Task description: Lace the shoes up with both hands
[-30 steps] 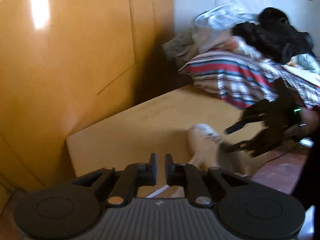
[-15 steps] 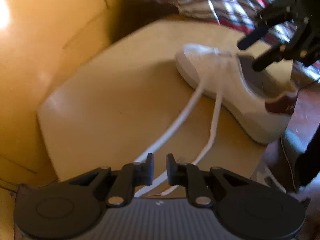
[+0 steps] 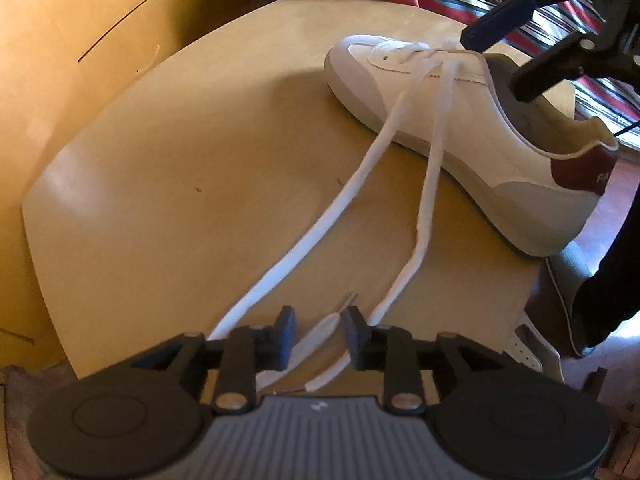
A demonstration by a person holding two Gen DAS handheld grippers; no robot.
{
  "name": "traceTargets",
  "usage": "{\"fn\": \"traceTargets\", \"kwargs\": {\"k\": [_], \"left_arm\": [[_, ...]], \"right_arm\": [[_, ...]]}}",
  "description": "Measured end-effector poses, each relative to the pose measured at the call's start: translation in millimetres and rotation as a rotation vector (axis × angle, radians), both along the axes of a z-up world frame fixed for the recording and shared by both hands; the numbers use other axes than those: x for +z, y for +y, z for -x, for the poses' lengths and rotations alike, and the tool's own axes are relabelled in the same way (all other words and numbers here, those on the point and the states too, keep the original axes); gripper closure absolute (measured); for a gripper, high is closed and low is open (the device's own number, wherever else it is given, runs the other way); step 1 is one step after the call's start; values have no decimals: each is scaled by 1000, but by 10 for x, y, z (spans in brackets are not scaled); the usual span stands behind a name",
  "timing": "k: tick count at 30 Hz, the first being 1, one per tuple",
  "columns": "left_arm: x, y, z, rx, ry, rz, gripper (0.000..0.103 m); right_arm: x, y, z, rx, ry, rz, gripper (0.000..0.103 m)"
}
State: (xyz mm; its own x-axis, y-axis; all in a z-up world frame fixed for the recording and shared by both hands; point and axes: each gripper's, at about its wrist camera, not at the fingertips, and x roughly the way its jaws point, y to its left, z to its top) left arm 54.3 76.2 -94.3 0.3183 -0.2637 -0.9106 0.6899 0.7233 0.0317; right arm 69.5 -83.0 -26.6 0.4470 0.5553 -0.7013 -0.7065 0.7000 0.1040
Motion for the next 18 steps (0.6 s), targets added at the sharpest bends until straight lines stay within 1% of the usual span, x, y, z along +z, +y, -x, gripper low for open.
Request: {"fn": "traceTargets", "kwargs": {"k": [1,3,4,5,7,9,10,11,12,14,16,18], "left_arm": [[-5,1,-6,-5,18,14,101],[-5,-14,-3,-9,15,12,102],[10,-16,-6,4,-5,14,102],[56,-6,-16,30,-42,29,102],[148,20,-15,49,-79,56,102],[385,60,-57,95,-166,135,102],[489,60,-74,118,-206,162,102],[576,40,-71,115,-237,199,102],[749,-21,-73,108,-297,284,102],[908,-158,-64,83,-337,385,102],[1023,-332,-61,52,-372,466,102],[1051,-499,-74,18,-356,515,102]], "right_arm": [[6,-13,-6,-2,2,-6,56],[14,-32,-12,-6,2,-11,56],[26,-54,-4,-10,1,-13,56],[37,-77,5,-14,-1,-14,56],[68,-155,18,-28,-1,-20,56],[89,-243,12,-47,2,-29,56],[93,-287,18,-56,5,-27,56],[96,-331,25,-64,9,-24,56],[85,-367,43,-72,14,-14,56],[61,-422,73,-86,20,3,56],[28,-453,96,-97,24,21,56],[-15,-482,111,-105,33,30,56]]}}
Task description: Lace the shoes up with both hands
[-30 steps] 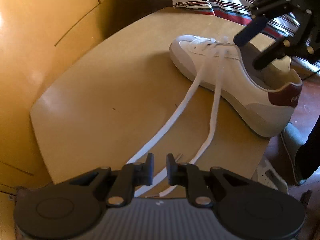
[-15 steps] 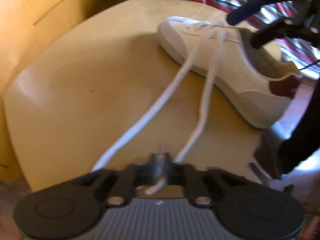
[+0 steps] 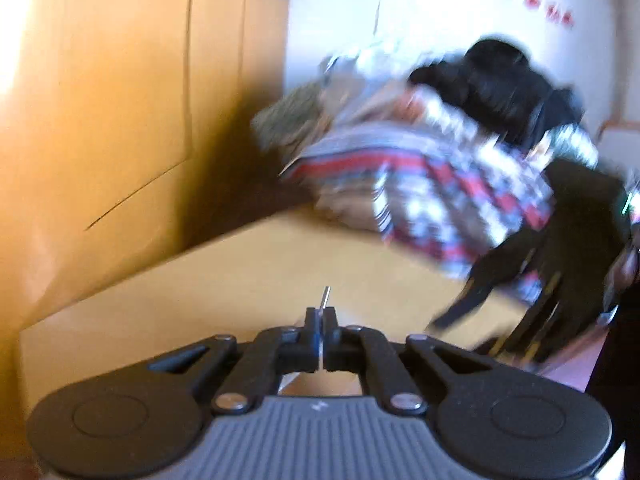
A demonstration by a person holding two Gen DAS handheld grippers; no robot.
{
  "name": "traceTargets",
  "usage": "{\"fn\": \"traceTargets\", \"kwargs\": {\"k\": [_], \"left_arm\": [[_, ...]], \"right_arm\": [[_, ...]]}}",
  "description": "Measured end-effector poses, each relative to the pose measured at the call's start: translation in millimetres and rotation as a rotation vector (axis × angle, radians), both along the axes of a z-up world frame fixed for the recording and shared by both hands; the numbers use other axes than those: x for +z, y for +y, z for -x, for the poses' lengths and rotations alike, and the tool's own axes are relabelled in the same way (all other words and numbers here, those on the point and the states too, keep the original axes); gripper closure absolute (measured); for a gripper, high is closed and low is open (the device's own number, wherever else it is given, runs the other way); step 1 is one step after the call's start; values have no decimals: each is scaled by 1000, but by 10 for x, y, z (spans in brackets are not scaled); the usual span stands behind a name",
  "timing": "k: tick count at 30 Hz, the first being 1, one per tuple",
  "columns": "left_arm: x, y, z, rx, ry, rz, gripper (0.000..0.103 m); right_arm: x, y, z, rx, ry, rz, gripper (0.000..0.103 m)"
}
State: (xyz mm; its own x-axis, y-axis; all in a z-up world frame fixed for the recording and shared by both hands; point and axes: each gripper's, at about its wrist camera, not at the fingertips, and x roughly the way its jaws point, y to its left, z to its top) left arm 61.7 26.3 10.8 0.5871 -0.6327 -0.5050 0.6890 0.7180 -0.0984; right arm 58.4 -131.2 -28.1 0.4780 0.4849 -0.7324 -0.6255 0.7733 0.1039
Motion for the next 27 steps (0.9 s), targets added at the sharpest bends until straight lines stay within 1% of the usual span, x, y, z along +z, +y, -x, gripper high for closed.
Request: {"fn": "traceTargets", "kwargs": {"k": [2,4,5,8,10,11,13,14,16,19,21,23,25,27], "left_arm": [[22,-126,103,-28,7,-3,102],[-131,-381,130,-96,60,-38,102],[-182,-439,162,-120,82,-55,102],[-292,-530,252,-156,118,-109,102],[-386,-553,335,-169,143,-166,102],[-410,-547,366,-171,147,-195,102],[-441,-558,391,-148,126,-265,102],[-433,-570,380,-135,123,-273,102],[-408,-584,419,-125,74,-318,102],[-375,-609,432,-125,51,-320,102],[-410,-658,443,-111,30,-350,102],[-444,-642,442,-100,40,-349,102],[-463,-614,428,-92,57,-331,102],[-480,-633,415,-82,57,-326,102]], "right_arm": [[-34,-2,4,8,14,-3,57],[-85,20,1,17,16,3,60],[-91,22,-10,18,18,4,60],[-108,15,-6,42,23,20,60],[-106,-1,-3,57,31,20,60],[-104,-6,3,64,34,23,60],[-108,-18,16,73,42,28,60],[-104,-15,19,76,39,27,60],[-91,1,25,88,32,22,60],[-92,45,28,100,27,24,60],[-96,57,22,104,20,22,60],[-96,65,12,109,18,18,60],[-102,76,8,115,11,18,60],[-112,88,2,118,6,19,60]]}}
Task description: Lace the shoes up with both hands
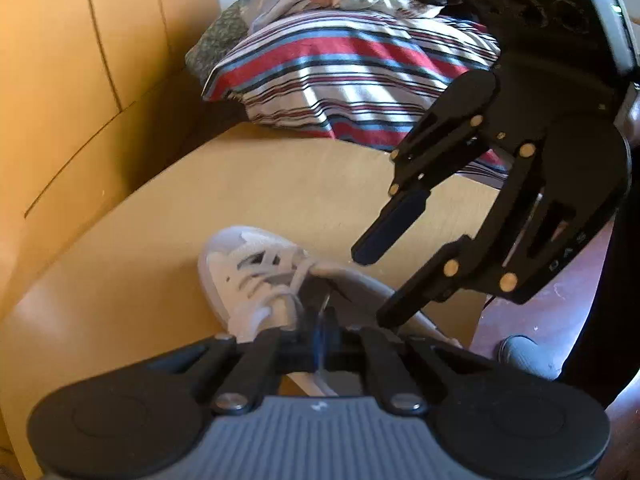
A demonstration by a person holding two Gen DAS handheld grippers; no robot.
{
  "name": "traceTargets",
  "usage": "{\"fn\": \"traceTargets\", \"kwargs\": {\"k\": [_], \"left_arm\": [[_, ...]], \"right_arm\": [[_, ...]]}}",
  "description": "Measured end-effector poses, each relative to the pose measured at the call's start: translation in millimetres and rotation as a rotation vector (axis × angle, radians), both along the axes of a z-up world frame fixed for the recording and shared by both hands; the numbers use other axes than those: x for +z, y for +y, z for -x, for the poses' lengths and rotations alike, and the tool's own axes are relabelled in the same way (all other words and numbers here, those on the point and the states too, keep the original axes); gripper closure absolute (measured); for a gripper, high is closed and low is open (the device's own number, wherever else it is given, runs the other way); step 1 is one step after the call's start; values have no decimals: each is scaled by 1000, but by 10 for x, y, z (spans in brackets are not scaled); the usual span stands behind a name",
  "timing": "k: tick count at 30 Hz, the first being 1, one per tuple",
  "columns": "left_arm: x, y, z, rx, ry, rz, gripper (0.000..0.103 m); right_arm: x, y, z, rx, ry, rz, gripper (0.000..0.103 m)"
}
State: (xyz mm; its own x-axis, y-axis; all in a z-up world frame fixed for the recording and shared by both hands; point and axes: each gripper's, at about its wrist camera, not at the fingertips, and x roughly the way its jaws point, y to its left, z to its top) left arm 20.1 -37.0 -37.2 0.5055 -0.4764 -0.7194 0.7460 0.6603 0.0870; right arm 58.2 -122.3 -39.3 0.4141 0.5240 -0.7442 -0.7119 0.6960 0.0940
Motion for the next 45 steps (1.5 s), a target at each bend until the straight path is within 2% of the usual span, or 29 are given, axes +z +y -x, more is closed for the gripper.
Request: {"fn": "traceTargets", "kwargs": {"k": [7,17,36,45], "left_arm": [[-47,60,-16,55,19,84,102],[-82,207,27,64,19,168,102],[-84,183,61,39,5,195,102],[-139,81,32,24,-3,166,102]], "right_arm": [[-51,42,-21,14,12,9,60],[-66,56,-90,15,17,19,60],[-93,53,-59,11,23,20,59],[-98,61,-45,14,24,13,54]]}}
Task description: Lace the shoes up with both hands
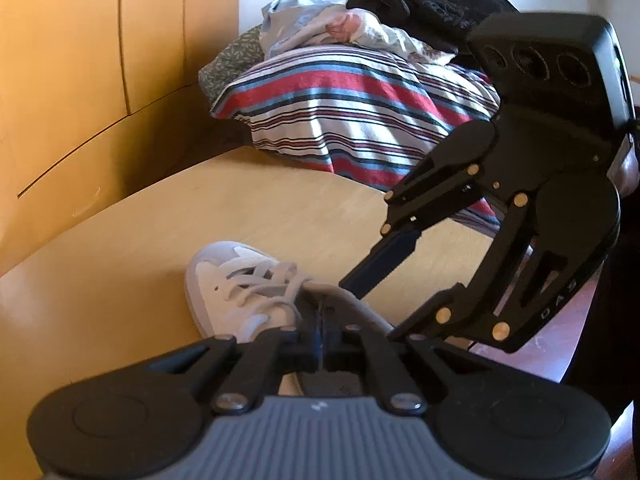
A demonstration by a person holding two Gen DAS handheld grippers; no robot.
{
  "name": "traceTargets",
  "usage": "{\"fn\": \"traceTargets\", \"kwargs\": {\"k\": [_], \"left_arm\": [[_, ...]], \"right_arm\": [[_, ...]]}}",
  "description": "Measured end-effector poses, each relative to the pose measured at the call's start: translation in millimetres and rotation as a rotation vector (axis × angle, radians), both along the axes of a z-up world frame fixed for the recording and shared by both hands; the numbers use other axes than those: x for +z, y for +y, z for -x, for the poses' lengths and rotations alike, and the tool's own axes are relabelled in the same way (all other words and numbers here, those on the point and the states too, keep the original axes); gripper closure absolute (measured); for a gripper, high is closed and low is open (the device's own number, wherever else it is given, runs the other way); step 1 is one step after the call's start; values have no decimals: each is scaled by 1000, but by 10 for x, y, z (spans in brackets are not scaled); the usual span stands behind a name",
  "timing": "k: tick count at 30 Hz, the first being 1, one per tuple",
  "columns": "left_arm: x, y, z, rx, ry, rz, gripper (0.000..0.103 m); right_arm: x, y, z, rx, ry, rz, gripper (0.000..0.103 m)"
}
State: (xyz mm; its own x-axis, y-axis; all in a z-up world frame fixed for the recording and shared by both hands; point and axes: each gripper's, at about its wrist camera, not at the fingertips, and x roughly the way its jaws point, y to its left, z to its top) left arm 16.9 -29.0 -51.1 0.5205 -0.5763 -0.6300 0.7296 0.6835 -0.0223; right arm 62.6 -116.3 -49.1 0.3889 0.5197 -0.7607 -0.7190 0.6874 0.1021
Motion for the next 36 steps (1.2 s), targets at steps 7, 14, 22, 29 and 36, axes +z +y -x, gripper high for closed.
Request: {"fn": "traceTargets", "kwargs": {"k": [7,14,22,29,36], "left_arm": [[1,-86,21,16,-35,-24,102],[18,-133,75,20,-89,-49,102],[59,-105,174,-11,-76,-106,102],[92,-18,204,-1,-81,-103,102],[352,85,291,-12,-118,-27,102]], "right_arm": [[-11,5,3,2,-3,2,54],[-20,-17,-16,7,-2,0,53],[-54,-21,-44,4,8,13,52],[-58,-26,-69,5,11,15,53],[30,-131,-49,-4,-16,-7,54]]}}
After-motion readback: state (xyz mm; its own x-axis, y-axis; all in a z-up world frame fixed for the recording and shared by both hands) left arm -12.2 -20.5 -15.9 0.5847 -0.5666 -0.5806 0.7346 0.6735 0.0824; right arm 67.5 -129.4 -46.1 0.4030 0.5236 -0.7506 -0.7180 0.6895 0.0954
